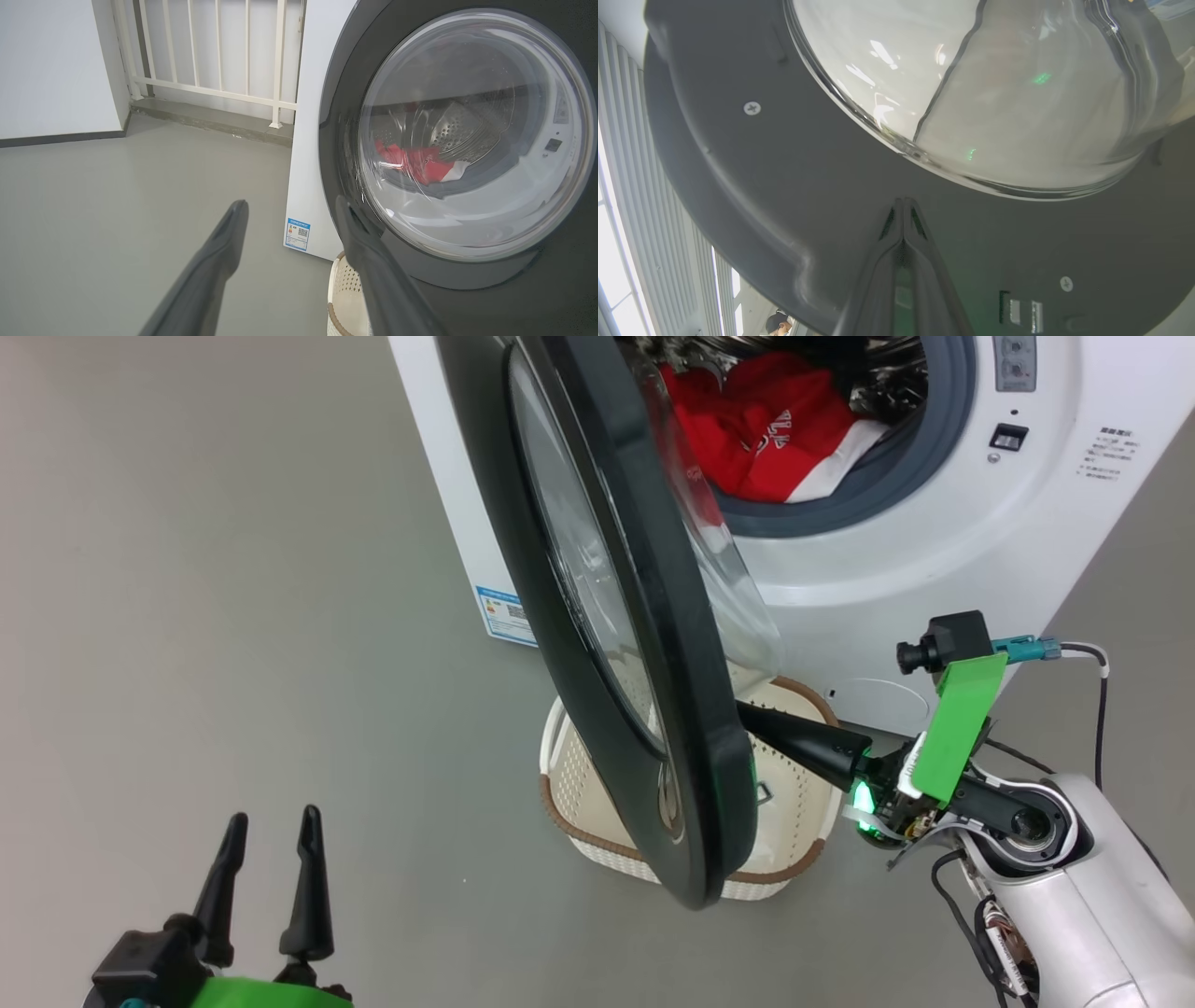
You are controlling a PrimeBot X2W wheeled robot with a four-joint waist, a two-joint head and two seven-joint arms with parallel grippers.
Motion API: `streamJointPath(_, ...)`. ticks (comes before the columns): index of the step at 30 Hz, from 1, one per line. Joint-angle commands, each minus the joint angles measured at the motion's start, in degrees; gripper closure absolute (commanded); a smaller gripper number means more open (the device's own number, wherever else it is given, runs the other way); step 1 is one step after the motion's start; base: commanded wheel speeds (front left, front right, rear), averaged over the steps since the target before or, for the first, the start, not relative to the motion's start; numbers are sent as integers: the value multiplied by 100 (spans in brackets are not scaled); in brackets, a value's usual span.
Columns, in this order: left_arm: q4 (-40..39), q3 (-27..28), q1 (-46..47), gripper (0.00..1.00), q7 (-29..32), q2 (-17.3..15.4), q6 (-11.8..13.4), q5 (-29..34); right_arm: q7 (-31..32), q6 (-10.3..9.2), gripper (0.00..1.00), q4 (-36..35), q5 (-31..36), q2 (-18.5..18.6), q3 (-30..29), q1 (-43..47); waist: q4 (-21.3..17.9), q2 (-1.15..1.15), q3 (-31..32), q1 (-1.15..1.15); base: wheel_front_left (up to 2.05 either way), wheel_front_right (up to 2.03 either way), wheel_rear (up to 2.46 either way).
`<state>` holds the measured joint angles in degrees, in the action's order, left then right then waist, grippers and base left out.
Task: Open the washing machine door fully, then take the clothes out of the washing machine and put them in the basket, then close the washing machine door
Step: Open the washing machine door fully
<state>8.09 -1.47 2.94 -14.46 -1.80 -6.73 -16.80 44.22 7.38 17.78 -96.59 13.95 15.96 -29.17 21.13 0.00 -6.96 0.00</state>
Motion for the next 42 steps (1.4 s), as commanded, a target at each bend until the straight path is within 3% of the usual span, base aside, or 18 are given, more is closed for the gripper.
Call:
streamJointPath(1, -113, 185, 13, 0, -54, -108, 63, 19, 61, 11, 100, -176, 47, -138, 112, 54, 59, 0, 54, 0, 0, 0, 0)
streamJointPath(42, -87, 84, -117, 0, -54, -210, 136, -26, 254, 11, 100, -51, 349, -973, 249, 54, 899, 0, 311, 0, 0, 0, 0)
